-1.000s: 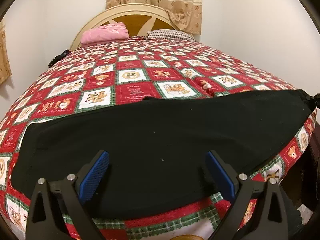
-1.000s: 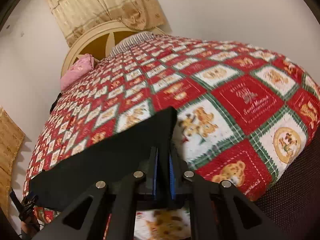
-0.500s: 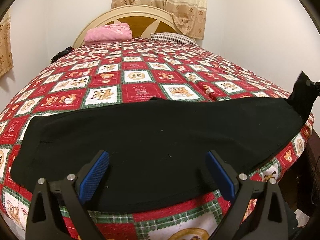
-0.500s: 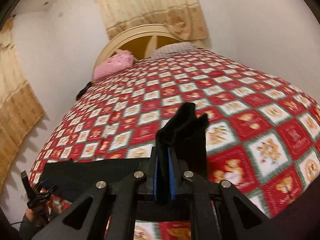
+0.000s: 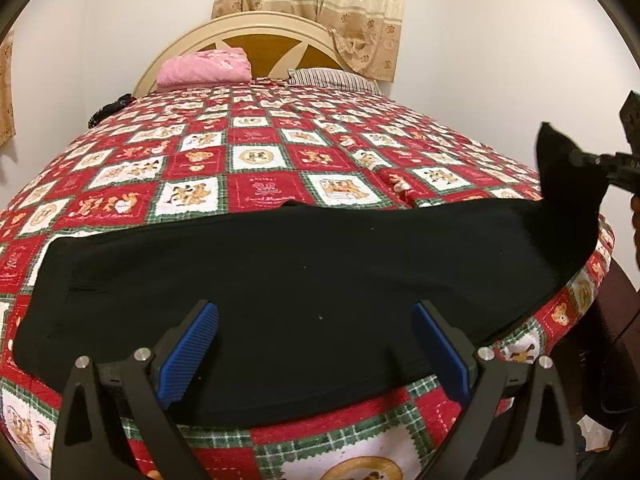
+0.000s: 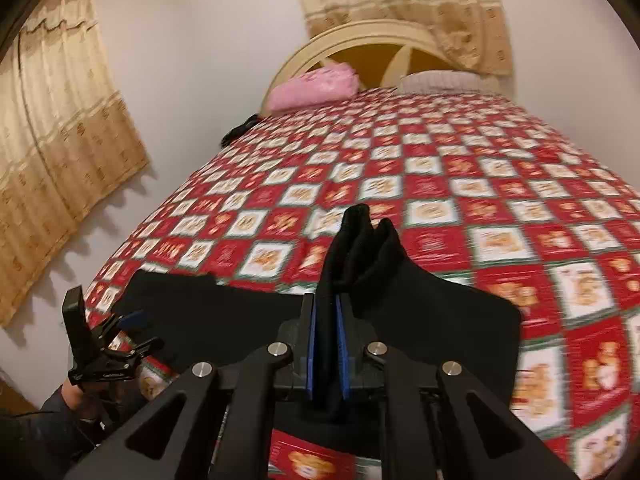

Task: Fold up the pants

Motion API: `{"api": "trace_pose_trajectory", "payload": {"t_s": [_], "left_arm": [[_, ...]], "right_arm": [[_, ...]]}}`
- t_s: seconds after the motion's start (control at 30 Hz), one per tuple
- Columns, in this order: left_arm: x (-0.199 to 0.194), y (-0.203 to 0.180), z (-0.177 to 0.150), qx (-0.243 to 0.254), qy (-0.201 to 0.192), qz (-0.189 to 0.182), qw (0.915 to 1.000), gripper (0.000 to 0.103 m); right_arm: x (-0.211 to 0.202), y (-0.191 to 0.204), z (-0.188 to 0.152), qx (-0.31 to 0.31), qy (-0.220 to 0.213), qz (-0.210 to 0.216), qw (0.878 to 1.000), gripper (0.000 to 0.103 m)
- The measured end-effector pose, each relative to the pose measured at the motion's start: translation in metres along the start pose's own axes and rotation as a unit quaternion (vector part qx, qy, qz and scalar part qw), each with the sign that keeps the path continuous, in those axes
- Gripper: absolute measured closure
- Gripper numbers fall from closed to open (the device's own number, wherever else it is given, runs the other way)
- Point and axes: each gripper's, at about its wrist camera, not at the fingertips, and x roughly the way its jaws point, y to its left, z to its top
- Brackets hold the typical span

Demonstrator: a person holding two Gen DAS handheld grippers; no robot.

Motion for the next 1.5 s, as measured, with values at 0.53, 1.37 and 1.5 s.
{"api": "trace_pose_trajectory", "payload": {"t_s": [0.53,1.37,1.5], "left_arm": [[0.022,-0.034,0.032,0.007,0.014,-0.073,0.9972,0.003],[0.102,-0.154,0.058,0.016,0.111,-0.179,0.9774,0.091],[0.083,-0.138,0.067,-0.005,0.096,-0.19,0.9771,0.092]], "right_arm": [[0.112,0.032,-0.06,-0.035,0.126,0.047,0.99,0.086],[-0.011,-0.068,-0.084,0.099,-0.082,0.105,0.986,0.036],[-0.017,-0.079,-0.084,0.125,-0.107,0.101,0.981,0.032]]}}
